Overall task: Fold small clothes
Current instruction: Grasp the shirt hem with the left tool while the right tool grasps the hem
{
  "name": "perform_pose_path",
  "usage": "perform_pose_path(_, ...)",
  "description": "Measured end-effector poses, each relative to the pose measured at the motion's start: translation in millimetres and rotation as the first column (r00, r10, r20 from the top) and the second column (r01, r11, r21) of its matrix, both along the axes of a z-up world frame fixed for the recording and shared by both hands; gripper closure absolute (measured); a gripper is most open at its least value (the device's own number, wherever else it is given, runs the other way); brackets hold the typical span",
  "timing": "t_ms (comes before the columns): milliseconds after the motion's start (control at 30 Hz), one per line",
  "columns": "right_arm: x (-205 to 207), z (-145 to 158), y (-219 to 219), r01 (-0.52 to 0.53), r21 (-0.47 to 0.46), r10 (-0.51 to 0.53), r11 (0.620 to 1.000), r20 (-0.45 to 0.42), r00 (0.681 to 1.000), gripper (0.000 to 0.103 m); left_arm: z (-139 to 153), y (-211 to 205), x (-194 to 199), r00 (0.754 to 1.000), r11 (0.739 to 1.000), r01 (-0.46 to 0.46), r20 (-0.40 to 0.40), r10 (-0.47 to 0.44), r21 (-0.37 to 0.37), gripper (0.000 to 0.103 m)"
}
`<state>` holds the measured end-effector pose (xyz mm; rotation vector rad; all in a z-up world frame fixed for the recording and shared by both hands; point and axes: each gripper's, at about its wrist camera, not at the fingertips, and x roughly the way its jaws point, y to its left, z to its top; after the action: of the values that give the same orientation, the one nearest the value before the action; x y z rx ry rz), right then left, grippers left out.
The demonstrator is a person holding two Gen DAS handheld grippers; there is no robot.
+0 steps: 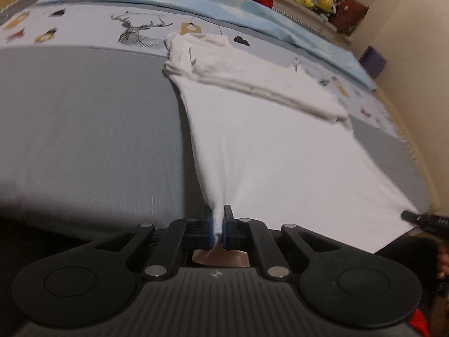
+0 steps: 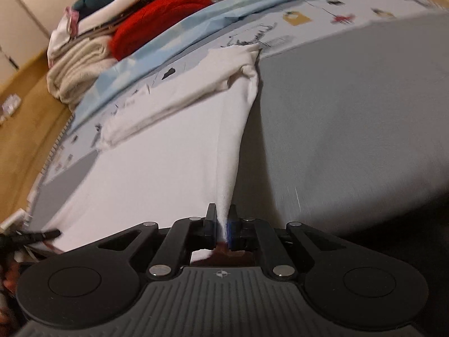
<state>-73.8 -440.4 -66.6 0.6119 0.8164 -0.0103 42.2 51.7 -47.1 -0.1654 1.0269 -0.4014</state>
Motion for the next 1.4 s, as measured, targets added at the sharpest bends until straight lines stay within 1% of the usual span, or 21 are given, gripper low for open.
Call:
perform_pose_path(100, -44, 16, -1, 0.039, 0.055, -0.040, 0.998, 0.010, 0.999, 0.097, 15, 12, -40, 1.000, 1.000, -0.010, -0.002, 0.010, -0.026, 0.097)
perform_pose_path(200, -65, 25, 1, 0.053, 0.071, -0.053, 0.996, 0.000, 0.999, 0.097, 20, 18, -57, 0.999, 0.999, -0.034, -0.031, 0.033, -0.036, 0.097)
perform_pose_path(367, -45, 36, 1, 0.065, 0.077, -0.064, 0.995, -0.019, 0.998, 0.097, 35, 15, -26, 0.998, 0.997, -0.050, -0.040, 0.048, -0.054, 0.097)
perform_pose_path(500, 24, 58, -16, 0.046, 0.090, -0.046, 0.995, -0.005, 0.999, 0.097, 57, 2, 52, 1.000, 0.998, -0.019, -0.009, 0.018, -0.065, 0.097)
perform_pose_path(600, 113, 72, -33, 0.034, 0.069, -0.034, 0.997, -0.004, 0.999, 0.097, 62, -13, 150, 0.999, 0.997, -0.049, -0.002, 0.049, -0.060, 0.097)
perform_pose_path(667, 186, 66, -50, 0.067, 0.060, -0.067, 0.996, -0.015, 0.998, 0.097, 51, -28, 217, 0.998, 0.997, -0.061, -0.009, 0.061, -0.038, 0.096)
perform_pose_path(733, 250, 46, -67, 0.108, 0.065, -0.106, 0.992, -0.033, 0.994, 0.093, 22, -37, 286, 0.989, 0.991, -0.135, -0.058, 0.134, -0.021, 0.089)
perform_pose_path(767, 282, 30, -77, 0.168, 0.083, -0.165, 0.982, -0.038, 0.986, 0.084, 7, -35, 314, 0.975, 0.978, -0.206, -0.092, 0.204, -0.013, 0.072)
perform_pose_path(800, 300, 17, -85, 0.232, 0.092, -0.228, 0.968, -0.046, 0.972, 0.066, -6, -29, 335, 0.950, 0.957, -0.288, -0.123, 0.286, -0.007, 0.063)
perform_pose_path(833, 311, 4, -92, 0.297, 0.105, -0.292, 0.949, -0.062, 0.954, 0.059, -14, -20, 345, 0.925, 0.932, -0.362, -0.128, 0.357, -0.021, 0.063)
perform_pose_path(867, 314, -7, -96, 0.352, 0.138, -0.345, 0.926, -0.072, 0.936, 0.053, -18, -11, 348, 0.914, 0.915, -0.399, -0.112, 0.390, -0.067, 0.059)
perform_pose_path(900, 311, -16, -99, 0.370, 0.186, -0.366, 0.910, -0.058, 0.929, 0.053, -20, -6, 346, 0.921, 0.916, -0.387, -0.087, 0.379, -0.104, 0.047)
perform_pose_path(933, 306, -22, -99, 0.357, 0.213, -0.358, 0.910, -0.033, 0.933, 0.053, -21, -3, 344, 0.928, 0.921, -0.371, -0.062, 0.366, -0.115, 0.041)
perform_pose_path(967, 299, -28, -99, 0.335, 0.230, -0.347, 0.914, 0.012, 0.938, 0.050, -20, -2, 343, 0.933, 0.927, -0.360, -0.037, 0.358, -0.103, 0.035)
perform_pose_path(1000, 294, -32, -98, 0.327, 0.219, -0.344, 0.919, 0.046, 0.938, 0.047, -17, -3, 344, 0.941, 0.936, -0.339, -0.015, 0.339, -0.093, 0.034)
perform_pose_path(1033, 295, -34, -97, 0.317, 0.189, -0.332, 0.929, 0.054, 0.942, 0.047, -14, -6, 344, 0.948, 0.943, -0.315, 0.004, 0.317, -0.104, 0.034)
perform_pose_path(1100, 306, -33, -91, 0.268, 0.111, -0.277, 0.957, 0.073, 0.958, 0.047, -8, -12, 339, 0.966, 0.958, -0.247, 0.036, 0.255, -0.144, 0.026)
perform_pose_path(1133, 310, -33, -88, 0.242, 0.078, -0.249, 0.967, 0.098, 0.964, 0.047, -5, -18, 336, 0.979, 0.972, -0.184, 0.057, 0.194, -0.147, 0.024)
perform_pose_path(1233, 323, -38, -76, 0.165, -0.018, -0.162, 0.986, 0.119, 0.980, 0.048, -1, -37, 325, 0.986, 0.999, -0.036, 0.162, 0.037, -0.008, 0.021)
perform_pose_path(1300, 333, -44, -65, 0.126, -0.094, -0.115, 0.988, 0.121, 0.986, 0.048, -6, -42, 323, 0.985, 0.998, -0.019, 0.172, 0.009, 0.059, 0.021)
perform_pose_path(1400, 346, -56, -51, 0.109, -0.210, -0.088, 0.972, 0.103, 0.991, 0.049, -15, -40, 328, 0.992, 0.999, -0.040, 0.124, 0.037, 0.025, 0.021)
